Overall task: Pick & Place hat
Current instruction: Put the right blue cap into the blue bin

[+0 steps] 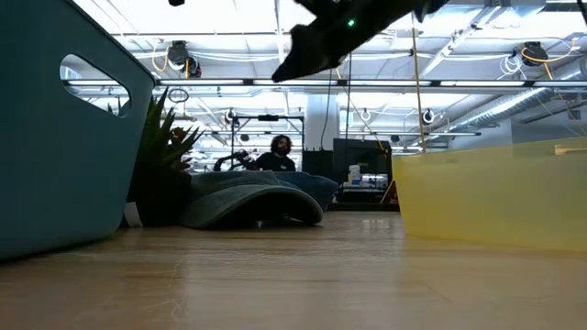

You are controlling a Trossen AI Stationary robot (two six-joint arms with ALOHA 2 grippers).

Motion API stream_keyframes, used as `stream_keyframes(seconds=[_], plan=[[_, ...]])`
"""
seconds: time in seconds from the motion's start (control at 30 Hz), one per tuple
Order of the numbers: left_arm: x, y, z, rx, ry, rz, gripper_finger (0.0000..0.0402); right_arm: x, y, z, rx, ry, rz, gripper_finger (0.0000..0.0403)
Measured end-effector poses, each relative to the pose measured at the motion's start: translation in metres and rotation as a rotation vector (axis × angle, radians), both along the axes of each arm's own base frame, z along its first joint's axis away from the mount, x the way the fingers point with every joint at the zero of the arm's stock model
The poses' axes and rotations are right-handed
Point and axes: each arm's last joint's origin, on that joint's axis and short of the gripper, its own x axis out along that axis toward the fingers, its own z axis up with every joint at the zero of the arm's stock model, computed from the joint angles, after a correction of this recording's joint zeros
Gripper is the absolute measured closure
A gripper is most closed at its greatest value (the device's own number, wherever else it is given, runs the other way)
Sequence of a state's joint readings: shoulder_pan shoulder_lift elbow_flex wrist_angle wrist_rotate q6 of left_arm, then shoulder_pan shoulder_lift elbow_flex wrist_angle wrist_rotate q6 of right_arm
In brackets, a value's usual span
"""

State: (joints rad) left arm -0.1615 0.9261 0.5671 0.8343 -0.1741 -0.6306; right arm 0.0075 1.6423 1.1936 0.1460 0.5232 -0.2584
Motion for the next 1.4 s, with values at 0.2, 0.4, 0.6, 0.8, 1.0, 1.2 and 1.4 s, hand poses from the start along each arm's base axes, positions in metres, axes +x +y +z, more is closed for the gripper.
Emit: stream_keyframes(seconds=[0.2,0.4,0.6,0.8,1.0,1.2,1.4], plan=[[-0.002,0.001,0.001,-0.002,-0.003,-0.005,0.0144,0.011,-0.014,-0.027,-0.033,0.108,0.006,0.0183],[-0.002,0.001,0.001,-0.029,-0.006,-0.040,0.0144,0.016,-0.037,-0.059,0.028,0.229,0.013,0.0183],[-0.002,0.001,0.001,-0.034,-0.006,-0.042,0.0144,0.021,-0.053,-0.083,-0.008,0.293,-0.005,0.0183],[-0.002,0.001,0.001,-0.032,0.000,-0.042,0.0144,0.031,-0.058,-0.108,-0.081,0.319,-0.057,0.0183],[-0.002,0.000,0.001,-0.035,-0.002,-0.068,0.0144,0.034,-0.061,-0.134,-0.163,0.402,-0.138,0.0183],[-0.002,-0.002,0.001,-0.035,-0.003,-0.127,0.0144,0.041,-0.072,-0.150,-0.343,0.424,-0.220,0.0183],[-0.002,-0.003,0.001,-0.034,-0.003,-0.173,0.0144,0.043,-0.075,-0.158,-0.429,0.461,-0.281,0.0194]])
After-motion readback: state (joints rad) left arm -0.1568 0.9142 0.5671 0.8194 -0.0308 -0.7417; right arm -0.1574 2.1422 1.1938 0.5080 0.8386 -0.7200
